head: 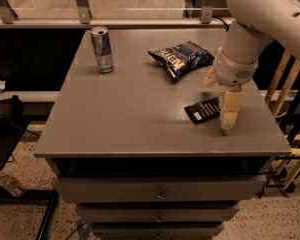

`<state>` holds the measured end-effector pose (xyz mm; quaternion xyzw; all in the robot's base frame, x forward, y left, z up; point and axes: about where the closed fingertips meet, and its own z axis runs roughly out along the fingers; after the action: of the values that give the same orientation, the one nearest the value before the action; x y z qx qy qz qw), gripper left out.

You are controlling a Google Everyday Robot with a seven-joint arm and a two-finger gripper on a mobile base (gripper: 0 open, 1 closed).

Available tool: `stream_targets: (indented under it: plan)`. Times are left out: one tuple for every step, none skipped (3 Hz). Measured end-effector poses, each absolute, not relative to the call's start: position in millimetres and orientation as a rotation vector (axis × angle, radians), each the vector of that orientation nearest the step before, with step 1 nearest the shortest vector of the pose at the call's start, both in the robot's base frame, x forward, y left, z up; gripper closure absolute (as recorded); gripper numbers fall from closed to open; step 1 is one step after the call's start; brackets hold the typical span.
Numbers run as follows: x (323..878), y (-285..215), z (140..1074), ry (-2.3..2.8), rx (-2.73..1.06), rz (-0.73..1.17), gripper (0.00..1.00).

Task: Pick rxbar chocolate

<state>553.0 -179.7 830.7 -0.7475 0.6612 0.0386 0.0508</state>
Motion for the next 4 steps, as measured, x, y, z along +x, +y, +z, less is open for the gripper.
stream_targets:
  plan:
    - [549.7, -179.2, 823.7, 1.997, -2.284, 0.125, 0.34]
    - [548.9, -180.6, 822.9, 1.993, -2.287, 0.126, 0.56]
    - [548.9, -180.6, 826.9, 1.993, -2.287, 0.126, 0.8]
    - [545.8, -183.4, 832.8, 1.988, -2.256, 0.12, 1.0]
